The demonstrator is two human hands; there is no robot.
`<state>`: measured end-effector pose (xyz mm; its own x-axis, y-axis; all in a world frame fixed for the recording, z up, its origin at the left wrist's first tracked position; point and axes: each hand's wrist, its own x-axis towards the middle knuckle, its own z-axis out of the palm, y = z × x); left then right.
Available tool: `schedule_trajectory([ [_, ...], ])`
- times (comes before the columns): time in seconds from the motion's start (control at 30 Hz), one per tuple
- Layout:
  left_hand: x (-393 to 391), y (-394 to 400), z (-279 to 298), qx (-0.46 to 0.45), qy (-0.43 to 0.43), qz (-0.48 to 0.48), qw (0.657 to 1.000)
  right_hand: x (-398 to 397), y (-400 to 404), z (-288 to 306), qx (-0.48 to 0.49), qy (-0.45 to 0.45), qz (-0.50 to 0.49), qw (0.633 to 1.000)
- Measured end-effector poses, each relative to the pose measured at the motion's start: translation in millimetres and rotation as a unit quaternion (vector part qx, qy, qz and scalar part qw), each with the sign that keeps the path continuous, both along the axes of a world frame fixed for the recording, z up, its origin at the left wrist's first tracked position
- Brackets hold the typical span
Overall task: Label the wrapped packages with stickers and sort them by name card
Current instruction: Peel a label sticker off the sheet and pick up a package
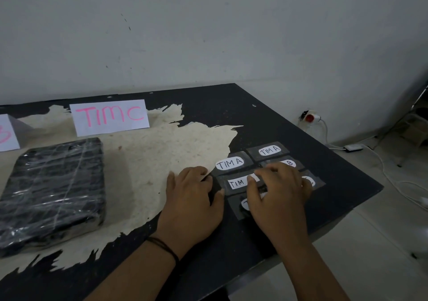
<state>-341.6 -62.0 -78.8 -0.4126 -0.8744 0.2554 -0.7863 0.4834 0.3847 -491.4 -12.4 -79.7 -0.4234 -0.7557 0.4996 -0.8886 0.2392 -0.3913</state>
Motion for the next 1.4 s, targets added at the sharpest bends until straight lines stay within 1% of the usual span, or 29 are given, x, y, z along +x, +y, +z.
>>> schedule_trajectory([
  [0.1, -2.7, 0.4, 1.0, 0.015, -0.01, 0.001, 1.0, -0.5, 0.9, -0.7, 0.002, -0.006, -0.001, 1.0],
  [0.3, -12.4, 3.4, 4.3, 0.056, 0.02, 0.004, 0.998, -0.1, 0.8, -1.2, 0.016, -0.006, -0.005, 1.0],
  [0.37, -15.8, 4.5, 6.7, 0.074, 0.045, 0.008, 0.996, -0.7, 1.0, -1.0, 0.023, -0.006, -0.007, 1.0],
  [0.43, -17.6, 3.9, 7.9, 0.083, 0.091, 0.018, 0.992, -1.3, 2.0, -0.3, 0.033, -0.013, -0.008, 0.999],
  [0.5, -20.3, 1.9, 8.1, 0.081, 0.14, 0.032, 0.986, -1.4, 2.4, 0.6, 0.038, -0.018, -0.007, 0.999],
  [0.57, -25.0, 0.3, 8.6, 0.074, 0.169, 0.054, 0.981, -0.9, 1.8, 0.7, 0.029, -0.023, -0.005, 0.999],
  [0.67, -33.2, -0.3, 9.9, 0.071, 0.19, 0.088, 0.975, 0.5, 1.0, 0.5, 0.02, -0.026, -0.009, 0.999],
  [0.83, -41.2, -0.9, 9.4, 0.063, 0.226, 0.115, 0.965, 0.5, 1.8, -0.8, 0.005, -0.032, -0.009, 0.999],
  [0.97, -44.2, -2.9, 8.5, 0.05, 0.25, 0.141, 0.957, -1.5, 1.5, -0.1, 0.025, -0.032, -0.004, 0.999],
  [1.1, -45.1, -3.3, 6.7, 0.071, 0.329, 0.127, 0.933, -1.2, 1.5, 1.2, 0.031, -0.04, -0.004, 0.999],
  [1.2, -42.7, -1.6, 8.1, 0.075, 0.375, 0.114, 0.917, -2.1, 1.9, 3.5, 0.048, -0.075, -0.018, 0.996],
  [1.3, -40.2, -1.0, 10.7, 0.099, 0.405, 0.114, 0.902, -3.4, 3.1, 5.3, 0.033, -0.102, -0.03, 0.994],
  [1.4, -36.9, -1.2, 12.2, 0.095, 0.414, 0.107, 0.899, -3.2, 2.9, 6.1, 0.013, -0.125, -0.033, 0.992],
])
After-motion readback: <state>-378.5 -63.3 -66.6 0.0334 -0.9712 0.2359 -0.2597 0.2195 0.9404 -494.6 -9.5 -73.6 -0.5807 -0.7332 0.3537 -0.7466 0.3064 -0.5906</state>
